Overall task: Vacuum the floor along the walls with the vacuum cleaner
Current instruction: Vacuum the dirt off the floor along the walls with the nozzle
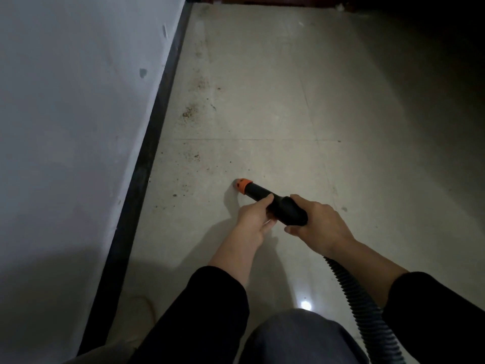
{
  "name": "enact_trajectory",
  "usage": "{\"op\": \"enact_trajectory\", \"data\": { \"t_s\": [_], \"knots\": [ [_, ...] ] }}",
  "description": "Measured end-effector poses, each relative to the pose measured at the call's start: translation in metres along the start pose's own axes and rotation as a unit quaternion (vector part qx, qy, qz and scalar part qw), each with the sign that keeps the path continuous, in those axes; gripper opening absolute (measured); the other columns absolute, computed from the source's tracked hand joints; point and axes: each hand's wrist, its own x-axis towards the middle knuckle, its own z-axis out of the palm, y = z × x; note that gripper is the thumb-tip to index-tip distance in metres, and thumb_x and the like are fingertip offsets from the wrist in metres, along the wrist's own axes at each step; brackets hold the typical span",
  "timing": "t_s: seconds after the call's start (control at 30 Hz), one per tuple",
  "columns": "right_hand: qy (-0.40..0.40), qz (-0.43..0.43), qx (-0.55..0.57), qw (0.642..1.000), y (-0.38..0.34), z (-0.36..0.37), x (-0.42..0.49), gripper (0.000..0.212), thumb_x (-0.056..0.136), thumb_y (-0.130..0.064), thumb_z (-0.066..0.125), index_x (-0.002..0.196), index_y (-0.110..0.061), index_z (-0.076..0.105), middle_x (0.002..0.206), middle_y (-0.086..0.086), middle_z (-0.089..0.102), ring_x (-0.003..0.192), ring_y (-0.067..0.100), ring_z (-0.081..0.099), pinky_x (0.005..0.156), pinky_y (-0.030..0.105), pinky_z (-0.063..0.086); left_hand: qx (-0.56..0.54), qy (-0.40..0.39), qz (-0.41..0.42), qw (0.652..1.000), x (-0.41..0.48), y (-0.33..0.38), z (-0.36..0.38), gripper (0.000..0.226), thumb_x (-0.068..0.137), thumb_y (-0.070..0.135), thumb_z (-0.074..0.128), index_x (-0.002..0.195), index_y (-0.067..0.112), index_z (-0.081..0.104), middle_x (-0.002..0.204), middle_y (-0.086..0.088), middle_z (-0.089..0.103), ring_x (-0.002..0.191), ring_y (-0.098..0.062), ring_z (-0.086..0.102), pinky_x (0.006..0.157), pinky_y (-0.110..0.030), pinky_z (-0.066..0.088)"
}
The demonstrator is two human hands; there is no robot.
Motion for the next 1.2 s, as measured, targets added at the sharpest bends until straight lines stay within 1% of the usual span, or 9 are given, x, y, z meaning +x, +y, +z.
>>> {"op": "enact_trajectory", "data": {
  "t_s": [0.27, 0.43, 0.63, 0.73, 0.83, 0.97, 1.03, 1.13, 1.2],
  "knots": [
    [0.024, 0.025, -0.015, 0.999, 0.003, -0.004, 0.008, 0.05, 0.085, -0.032, 0.07, 0.129, -0.031, 0.046, 0.104, 0.003, 0.065, 0.09, 0.025, 0.06, 0.074, 0.036, 0.052, -0.003, -0.04, -0.011, 0.999, 0.017, 0.004, 0.01, 0.037, 0.092, 0.011, 0.067, 0.126, 0.0, 0.057, 0.115, -0.018, 0.068, 0.107, -0.027, 0.066, 0.094, -0.04, 0.055],
    [0.036, 0.037, -0.019, 0.999, 0.004, -0.002, 0.012, 0.047, 0.084, -0.032, 0.07, 0.125, -0.032, 0.047, 0.099, 0.0, 0.063, 0.087, 0.024, 0.059, 0.071, 0.035, 0.051, -0.015, -0.056, -0.026, 0.998, 0.026, 0.008, 0.014, 0.037, 0.092, 0.01, 0.067, 0.125, -0.002, 0.057, 0.115, -0.018, 0.067, 0.107, -0.028, 0.066, 0.091, -0.038, 0.056],
    [0.036, 0.06, -0.019, 0.997, 0.007, -0.009, 0.018, 0.043, 0.084, -0.032, 0.07, 0.121, -0.032, 0.048, 0.096, 0.0, 0.063, 0.085, 0.024, 0.06, 0.072, 0.038, 0.052, -0.028, -0.074, -0.035, 0.996, 0.028, 0.009, 0.025, 0.032, 0.091, 0.012, 0.068, 0.12, 0.0, 0.06, 0.104, -0.015, 0.069, 0.104, -0.025, 0.066, 0.097, -0.037, 0.053],
    [0.04, 0.074, -0.018, 0.996, 0.012, -0.012, 0.014, 0.042, 0.084, -0.031, 0.07, 0.121, -0.033, 0.049, 0.094, -0.001, 0.063, 0.083, 0.022, 0.059, 0.07, 0.036, 0.051, -0.025, -0.091, -0.044, 0.995, 0.026, 0.007, 0.031, 0.03, 0.092, 0.013, 0.067, 0.119, 0.001, 0.059, 0.098, -0.012, 0.068, 0.096, -0.022, 0.066, 0.09, -0.032, 0.054],
    [0.045, 0.088, -0.027, 0.995, 0.019, -0.017, 0.007, 0.043, 0.084, -0.032, 0.07, 0.121, -0.033, 0.049, 0.092, -0.001, 0.063, 0.081, 0.021, 0.059, 0.063, 0.031, 0.045, -0.021, -0.106, -0.057, 0.993, 0.023, 0.002, 0.038, 0.03, 0.092, 0.012, 0.067, 0.119, 0.001, 0.06, 0.102, -0.012, 0.068, 0.093, -0.021, 0.066, 0.086, -0.03, 0.054],
    [0.047, 0.105, -0.024, 0.993, 0.029, -0.02, -0.002, 0.042, 0.083, -0.034, 0.071, 0.119, -0.035, 0.05, 0.089, -0.002, 0.062, 0.076, 0.018, 0.057, 0.057, 0.028, 0.038, -0.012, -0.118, -0.07, 0.991, 0.019, -0.005, 0.046, 0.031, 0.091, 0.011, 0.069, 0.118, 0.0, 0.061, 0.099, -0.012, 0.069, 0.089, -0.02, 0.066, 0.083, -0.029, 0.055],
    [0.046, 0.105, -0.02, 0.993, 0.032, -0.022, -0.003, 0.044, 0.082, -0.035, 0.071, 0.12, -0.037, 0.05, 0.09, -0.003, 0.063, 0.076, 0.017, 0.058, 0.057, 0.027, 0.038, -0.011, -0.114, -0.074, 0.991, 0.019, -0.007, 0.048, 0.033, 0.09, 0.012, 0.07, 0.12, 0.0, 0.061, 0.103, -0.013, 0.07, 0.088, -0.02, 0.067, 0.079, -0.029, 0.057],
    [0.037, 0.095, -0.007, 0.995, 0.03, -0.026, 0.001, 0.045, 0.083, -0.033, 0.072, 0.122, -0.036, 0.051, 0.09, -0.004, 0.064, 0.077, 0.017, 0.059, 0.06, 0.028, 0.042, -0.02, -0.102, -0.068, 0.992, 0.022, -0.004, 0.048, 0.036, 0.089, 0.012, 0.071, 0.121, 0.0, 0.061, 0.107, -0.014, 0.07, 0.087, -0.019, 0.069, 0.067, -0.026, 0.058],
    [0.03, 0.087, 0.004, 0.996, 0.025, -0.028, 0.006, 0.045, 0.082, -0.032, 0.073, 0.122, -0.034, 0.052, 0.091, -0.002, 0.065, 0.077, 0.018, 0.059, 0.063, 0.03, 0.045, -0.029, -0.09, -0.062, 0.994, 0.023, 0.0, 0.044, 0.037, 0.087, 0.013, 0.073, 0.12, 0.0, 0.061, 0.106, -0.013, 0.07, 0.089, -0.019, 0.068, 0.066, -0.025, 0.058]
  ]
}}
